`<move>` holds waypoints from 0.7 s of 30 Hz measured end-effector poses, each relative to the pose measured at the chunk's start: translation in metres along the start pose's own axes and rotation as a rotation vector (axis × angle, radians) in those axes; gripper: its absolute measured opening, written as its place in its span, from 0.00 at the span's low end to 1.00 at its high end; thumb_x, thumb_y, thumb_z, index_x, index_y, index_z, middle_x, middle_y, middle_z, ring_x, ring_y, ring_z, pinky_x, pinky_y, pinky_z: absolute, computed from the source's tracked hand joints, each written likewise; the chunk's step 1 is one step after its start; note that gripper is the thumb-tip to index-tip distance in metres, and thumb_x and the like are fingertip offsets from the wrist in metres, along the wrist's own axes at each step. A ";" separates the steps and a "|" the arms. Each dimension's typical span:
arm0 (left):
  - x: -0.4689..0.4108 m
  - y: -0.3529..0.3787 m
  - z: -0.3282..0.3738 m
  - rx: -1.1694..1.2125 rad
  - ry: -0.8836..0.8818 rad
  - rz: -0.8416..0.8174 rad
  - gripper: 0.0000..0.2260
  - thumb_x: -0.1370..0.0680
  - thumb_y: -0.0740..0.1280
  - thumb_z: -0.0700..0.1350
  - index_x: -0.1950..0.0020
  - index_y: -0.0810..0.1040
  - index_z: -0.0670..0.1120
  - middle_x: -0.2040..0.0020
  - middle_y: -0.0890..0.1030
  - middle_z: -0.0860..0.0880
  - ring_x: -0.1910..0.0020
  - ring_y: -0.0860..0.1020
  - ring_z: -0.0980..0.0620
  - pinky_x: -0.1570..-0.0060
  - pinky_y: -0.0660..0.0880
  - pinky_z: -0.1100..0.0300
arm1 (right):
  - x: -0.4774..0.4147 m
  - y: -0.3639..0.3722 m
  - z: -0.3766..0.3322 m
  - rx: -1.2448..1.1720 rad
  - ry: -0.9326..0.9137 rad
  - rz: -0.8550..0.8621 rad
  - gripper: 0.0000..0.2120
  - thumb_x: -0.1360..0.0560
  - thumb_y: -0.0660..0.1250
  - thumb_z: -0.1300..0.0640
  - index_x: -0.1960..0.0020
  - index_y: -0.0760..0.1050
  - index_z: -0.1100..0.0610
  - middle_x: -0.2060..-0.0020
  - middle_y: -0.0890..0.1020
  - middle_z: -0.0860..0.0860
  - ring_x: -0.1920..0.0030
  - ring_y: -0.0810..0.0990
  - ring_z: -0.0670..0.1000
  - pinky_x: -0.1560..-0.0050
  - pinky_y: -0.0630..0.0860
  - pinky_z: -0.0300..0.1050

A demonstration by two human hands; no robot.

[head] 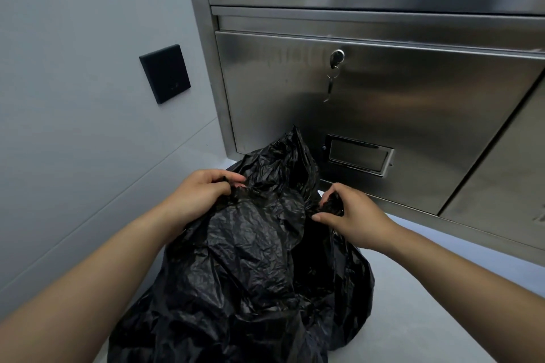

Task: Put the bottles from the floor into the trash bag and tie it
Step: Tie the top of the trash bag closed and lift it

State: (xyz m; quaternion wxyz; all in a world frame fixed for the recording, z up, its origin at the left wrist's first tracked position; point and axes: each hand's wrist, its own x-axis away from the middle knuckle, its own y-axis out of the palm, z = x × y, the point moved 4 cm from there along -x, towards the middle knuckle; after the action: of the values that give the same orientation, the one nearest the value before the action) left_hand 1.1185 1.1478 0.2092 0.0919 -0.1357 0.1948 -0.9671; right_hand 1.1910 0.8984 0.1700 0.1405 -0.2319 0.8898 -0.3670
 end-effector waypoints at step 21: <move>0.003 0.003 -0.008 0.091 -0.131 -0.004 0.09 0.28 0.71 0.35 0.50 0.83 0.45 0.59 0.84 0.44 0.66 0.82 0.54 0.67 0.77 0.68 | 0.006 -0.010 0.010 -0.225 0.162 -0.142 0.15 0.43 0.81 0.53 0.58 0.82 0.45 0.63 0.85 0.42 0.60 0.82 0.38 0.56 0.76 0.29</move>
State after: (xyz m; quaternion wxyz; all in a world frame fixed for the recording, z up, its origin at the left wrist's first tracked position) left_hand 1.1137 1.1476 0.2016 0.1084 -0.1949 0.1437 -0.9642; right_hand 1.1934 0.8828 0.1695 0.0152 -0.2781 0.9151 -0.2916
